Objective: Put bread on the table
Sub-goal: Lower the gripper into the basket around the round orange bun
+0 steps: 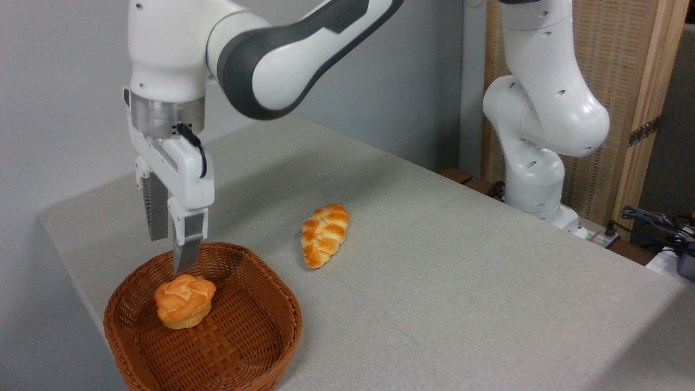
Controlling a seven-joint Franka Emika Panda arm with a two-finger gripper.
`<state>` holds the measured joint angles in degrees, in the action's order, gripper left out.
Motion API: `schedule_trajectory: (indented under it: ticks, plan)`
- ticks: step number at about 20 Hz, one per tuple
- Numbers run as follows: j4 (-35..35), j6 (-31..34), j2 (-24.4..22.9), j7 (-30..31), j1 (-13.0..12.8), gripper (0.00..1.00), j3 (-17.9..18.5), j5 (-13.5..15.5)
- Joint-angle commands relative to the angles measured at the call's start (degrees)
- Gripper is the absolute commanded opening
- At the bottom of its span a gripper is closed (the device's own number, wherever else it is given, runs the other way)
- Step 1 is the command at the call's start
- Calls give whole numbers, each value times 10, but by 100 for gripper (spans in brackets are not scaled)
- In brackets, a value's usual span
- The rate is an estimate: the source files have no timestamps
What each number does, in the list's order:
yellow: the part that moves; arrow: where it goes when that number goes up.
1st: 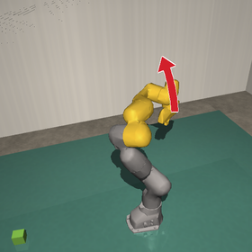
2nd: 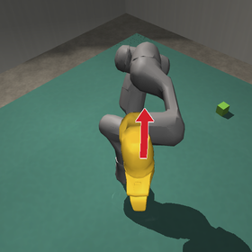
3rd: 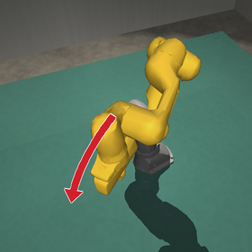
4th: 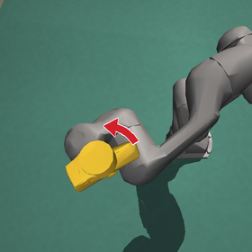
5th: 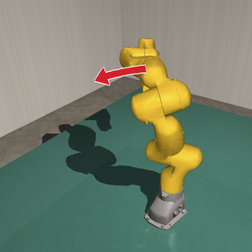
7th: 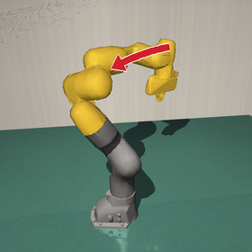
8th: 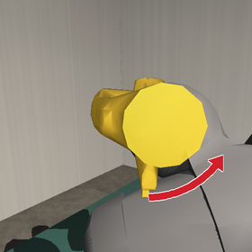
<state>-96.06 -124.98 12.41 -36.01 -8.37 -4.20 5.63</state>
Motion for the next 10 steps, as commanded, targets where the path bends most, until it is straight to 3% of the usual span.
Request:
schedule_trajectory:
  ticks: [1,10]
  plan:
    - [-11,-18,13,-12,4,100,-9,6]
    - [-26,-32,31,-13,13,100,-9,4]
